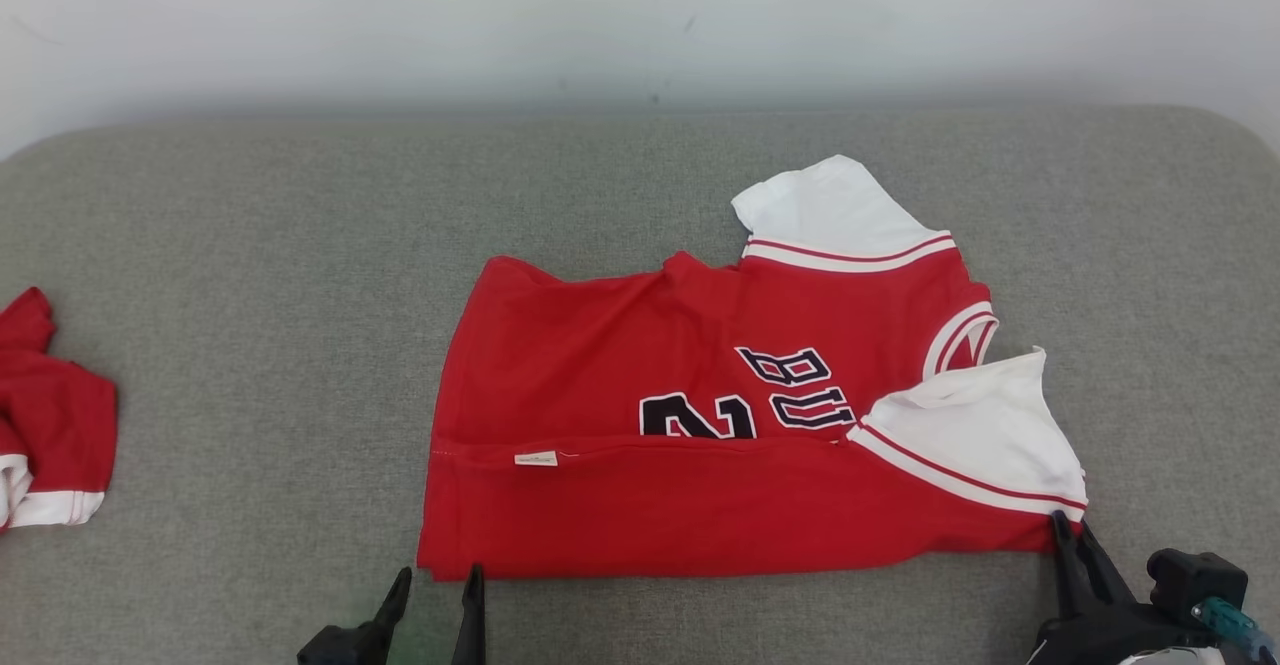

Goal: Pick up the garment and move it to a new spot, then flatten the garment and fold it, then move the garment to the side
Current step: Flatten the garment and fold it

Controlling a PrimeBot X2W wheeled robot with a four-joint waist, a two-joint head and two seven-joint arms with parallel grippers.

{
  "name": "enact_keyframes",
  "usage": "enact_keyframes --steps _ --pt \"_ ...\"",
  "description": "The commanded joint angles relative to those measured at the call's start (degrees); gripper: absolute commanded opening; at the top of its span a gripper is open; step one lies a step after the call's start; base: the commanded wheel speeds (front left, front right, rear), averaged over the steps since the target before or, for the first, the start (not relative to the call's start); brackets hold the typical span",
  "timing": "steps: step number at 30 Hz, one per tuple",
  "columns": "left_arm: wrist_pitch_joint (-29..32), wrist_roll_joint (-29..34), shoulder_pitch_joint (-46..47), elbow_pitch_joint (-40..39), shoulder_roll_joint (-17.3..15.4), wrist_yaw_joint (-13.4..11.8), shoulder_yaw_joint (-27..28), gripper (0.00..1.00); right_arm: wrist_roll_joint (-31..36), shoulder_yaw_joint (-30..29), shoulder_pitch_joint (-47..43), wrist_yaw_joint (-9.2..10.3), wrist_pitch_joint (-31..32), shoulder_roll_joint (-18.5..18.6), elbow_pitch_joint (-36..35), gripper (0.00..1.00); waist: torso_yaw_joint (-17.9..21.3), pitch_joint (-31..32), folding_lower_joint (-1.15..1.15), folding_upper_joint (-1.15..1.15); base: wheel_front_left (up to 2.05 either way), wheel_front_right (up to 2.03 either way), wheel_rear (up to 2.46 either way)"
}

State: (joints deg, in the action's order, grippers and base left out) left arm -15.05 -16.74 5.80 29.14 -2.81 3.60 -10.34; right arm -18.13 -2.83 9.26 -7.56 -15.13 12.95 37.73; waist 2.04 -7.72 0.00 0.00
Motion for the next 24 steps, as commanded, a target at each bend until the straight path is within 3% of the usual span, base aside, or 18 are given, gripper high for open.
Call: enact_keyframes --steps 1,10,11,12,24 --pt "-0.18 -0.56 0.86 0.05 -0.19 -0.33 -0.22 1.0 -0.21 0.67 0.41 0.16 0.01 0.42 -0.62 0.0 0.43 -0.7 0.0 0.0 0.0 0.0 0.0" --pt "-0.18 -0.12 3.46 0.62 -0.17 -3.33 -0.57 1.0 -1.04 1.76 1.2 0.16 0.01 1.4 -1.07 0.0 0.97 -2.35 0.0 0.0 0.0 0.0 0.0" --pt "-0.18 0.02 3.64 0.88 -0.16 -3.33 -1.07 0.56 -1.22 1.87 1.58 0.16 0.01 1.7 -1.08 0.0 1.2 -2.59 0.0 0.0 0.0 0.0 0.0" --pt "-0.17 -1.75 3.75 2.83 -0.16 -2.26 -1.32 0.0 -1.48 1.65 1.81 0.16 0.01 1.37 -1.11 0.0 1.15 -2.96 0.0 0.0 0.0 0.0 0.0" --pt "-0.18 -0.75 -1.38 2.34 -0.24 -1.78 1.09 0.0 0.0 -0.64 -1.49 0.16 0.0 0.62 -1.42 0.0 1.55 3.03 0.0 0.0 0.0 0.0 0.0"
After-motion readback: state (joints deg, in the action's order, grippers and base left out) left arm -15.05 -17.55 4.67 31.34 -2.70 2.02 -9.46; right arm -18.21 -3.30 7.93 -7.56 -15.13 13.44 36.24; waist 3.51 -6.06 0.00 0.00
